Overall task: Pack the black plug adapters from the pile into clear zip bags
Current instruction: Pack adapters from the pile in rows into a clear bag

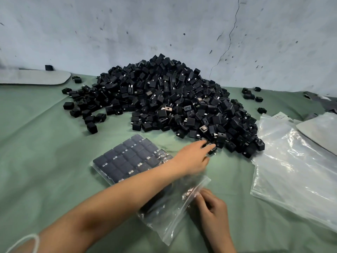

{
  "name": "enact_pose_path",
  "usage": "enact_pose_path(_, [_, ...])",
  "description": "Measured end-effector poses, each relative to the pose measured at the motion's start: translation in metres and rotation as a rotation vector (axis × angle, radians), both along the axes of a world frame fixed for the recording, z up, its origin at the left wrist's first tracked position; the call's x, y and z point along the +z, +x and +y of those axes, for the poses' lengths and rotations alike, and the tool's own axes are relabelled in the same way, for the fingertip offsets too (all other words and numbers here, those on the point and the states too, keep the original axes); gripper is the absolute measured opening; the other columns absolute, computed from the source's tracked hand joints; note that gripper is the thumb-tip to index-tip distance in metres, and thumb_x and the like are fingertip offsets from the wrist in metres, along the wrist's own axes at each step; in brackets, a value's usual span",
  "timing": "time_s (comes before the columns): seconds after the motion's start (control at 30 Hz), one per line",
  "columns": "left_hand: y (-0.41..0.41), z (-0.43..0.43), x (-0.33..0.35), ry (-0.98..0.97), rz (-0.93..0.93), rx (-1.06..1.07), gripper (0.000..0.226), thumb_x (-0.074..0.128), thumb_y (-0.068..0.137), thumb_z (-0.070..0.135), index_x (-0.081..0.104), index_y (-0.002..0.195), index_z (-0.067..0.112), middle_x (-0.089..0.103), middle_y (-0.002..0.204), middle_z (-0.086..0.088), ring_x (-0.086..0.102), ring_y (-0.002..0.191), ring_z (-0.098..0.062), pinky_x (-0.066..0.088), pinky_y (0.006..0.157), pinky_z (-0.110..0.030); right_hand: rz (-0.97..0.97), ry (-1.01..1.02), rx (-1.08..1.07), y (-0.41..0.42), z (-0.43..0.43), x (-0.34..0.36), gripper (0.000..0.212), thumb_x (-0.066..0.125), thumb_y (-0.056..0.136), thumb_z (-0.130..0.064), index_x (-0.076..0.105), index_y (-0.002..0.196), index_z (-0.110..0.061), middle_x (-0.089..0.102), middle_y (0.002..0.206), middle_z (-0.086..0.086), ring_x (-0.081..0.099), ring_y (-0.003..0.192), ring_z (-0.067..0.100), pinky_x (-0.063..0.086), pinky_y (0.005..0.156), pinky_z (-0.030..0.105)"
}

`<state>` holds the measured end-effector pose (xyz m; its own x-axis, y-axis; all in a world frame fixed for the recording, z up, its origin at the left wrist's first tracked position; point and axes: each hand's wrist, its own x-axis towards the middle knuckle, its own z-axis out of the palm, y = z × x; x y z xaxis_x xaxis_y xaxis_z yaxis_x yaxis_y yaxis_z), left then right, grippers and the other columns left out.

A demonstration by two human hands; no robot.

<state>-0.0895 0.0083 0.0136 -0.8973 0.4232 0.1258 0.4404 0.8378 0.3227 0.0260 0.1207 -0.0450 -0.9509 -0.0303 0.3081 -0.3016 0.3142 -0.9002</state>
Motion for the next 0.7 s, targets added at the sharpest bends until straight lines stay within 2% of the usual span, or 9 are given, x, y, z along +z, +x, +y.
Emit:
enact_pose_path(0.1, [-0.033, 0.03, -0.006, -0.207, 0.015, 0.0, 0.05, 0.041, 0.099, 0.023, 0.033, 0.148, 0.027, 0.029, 0.152, -0.012, 0.03, 0.137, -0.033, 0.034, 0.108, -0.046, -0.081, -0.171, -0.055, 0.0, 0.001, -0.001, 0.031, 0.058, 0.088, 0.006, 0.065, 0.062, -0.009, 0.063, 0.062, 0.002, 0.054, 0.061, 0.005, 0.043, 0.059, 0.024])
enact_pose_path(0.17, [-0.045, 0.043, -0.011, -0.386, 0.04, 0.012, 0.049, 0.045, 0.096, 0.013, 0.037, 0.144, 0.02, 0.037, 0.141, -0.013, 0.034, 0.128, -0.036, 0.039, 0.099, -0.046, -0.107, -0.227, -0.078, 0.0, 0.002, -0.001, 0.035, 0.056, 0.089, 0.007, 0.06, 0.06, -0.011, 0.053, 0.054, 0.0, 0.045, 0.057, 0.004, 0.037, 0.054, 0.025])
enact_pose_path(0.23, [-0.051, 0.051, -0.014, -0.433, 0.113, 0.031, 0.046, 0.047, 0.091, 0.002, 0.042, 0.136, 0.013, 0.041, 0.13, -0.015, 0.037, 0.121, -0.037, 0.041, 0.092, -0.043, -0.109, -0.228, -0.091, -0.001, 0.002, -0.001, 0.041, 0.055, 0.09, 0.006, 0.059, 0.056, -0.017, 0.051, 0.052, -0.003, 0.043, 0.055, 0.002, 0.035, 0.053, 0.026])
enact_pose_path(0.33, [-0.056, 0.051, -0.015, -0.408, 0.18, 0.022, 0.04, 0.049, 0.092, 0.005, 0.046, 0.131, 0.011, 0.045, 0.127, -0.015, 0.044, 0.115, -0.035, 0.04, 0.09, -0.042, -0.109, -0.255, -0.109, 0.001, 0.001, 0.001, 0.039, 0.057, 0.091, -0.001, 0.06, 0.055, -0.017, 0.052, 0.051, -0.005, 0.043, 0.054, 0.002, 0.035, 0.052, 0.023])
enact_pose_path(0.43, [-0.054, 0.039, -0.01, -0.15, 0.071, -0.003, 0.033, 0.056, 0.089, 0.014, 0.05, 0.121, 0.008, 0.049, 0.117, -0.016, 0.051, 0.104, -0.035, 0.043, 0.085, -0.041, -0.093, -0.341, -0.193, 0.003, 0.002, 0.004, 0.037, 0.057, 0.091, -0.003, 0.062, 0.055, -0.008, 0.067, 0.063, 0.003, 0.059, 0.061, 0.009, 0.043, 0.061, 0.019])
enact_pose_path(0.5, [-0.045, 0.03, -0.002, 0.156, -0.067, -0.016, 0.03, 0.066, 0.084, 0.017, 0.051, 0.108, 0.009, 0.056, 0.104, -0.012, 0.054, 0.089, -0.03, 0.042, 0.076, -0.034, -0.021, -0.385, -0.264, 0.005, 0.004, 0.008, 0.03, 0.055, 0.089, -0.011, 0.066, 0.06, -0.012, 0.07, 0.078, 0.002, 0.064, 0.077, 0.007, 0.044, 0.071, 0.016])
enact_pose_path(0.53, [-0.038, 0.025, 0.004, 0.318, -0.157, -0.025, 0.028, 0.07, 0.082, 0.016, 0.05, 0.101, 0.012, 0.057, 0.098, -0.007, 0.054, 0.081, -0.025, 0.041, 0.071, -0.032, 0.014, -0.366, -0.279, 0.006, 0.005, 0.012, 0.026, 0.053, 0.086, -0.017, 0.069, 0.067, -0.015, 0.07, 0.092, -0.002, 0.062, 0.09, 0.005, 0.042, 0.077, 0.014])
enact_pose_path(0.63, [-0.006, 0.004, 0.019, 0.672, -0.451, -0.138, 0.03, 0.069, 0.084, 0.009, 0.048, 0.096, 0.026, 0.058, 0.1, 0.005, 0.062, 0.073, -0.015, 0.046, 0.068, -0.024, 0.104, -0.193, -0.226, 0.009, 0.001, 0.016, 0.024, 0.052, 0.086, -0.021, 0.072, 0.089, -0.034, 0.043, 0.14, -0.005, 0.041, 0.127, 0.0, 0.032, 0.095, 0.004])
enact_pose_path(0.7, [0.016, -0.014, 0.026, 0.72, -0.541, -0.252, 0.037, 0.065, 0.086, 0.003, 0.05, 0.105, 0.031, 0.059, 0.107, 0.006, 0.065, 0.078, -0.013, 0.049, 0.072, -0.025, 0.169, -0.093, -0.157, 0.009, -0.001, 0.017, 0.028, 0.054, 0.087, -0.019, 0.071, 0.098, -0.038, 0.033, 0.149, -0.003, 0.033, 0.135, 0.005, 0.031, 0.103, 0.01])
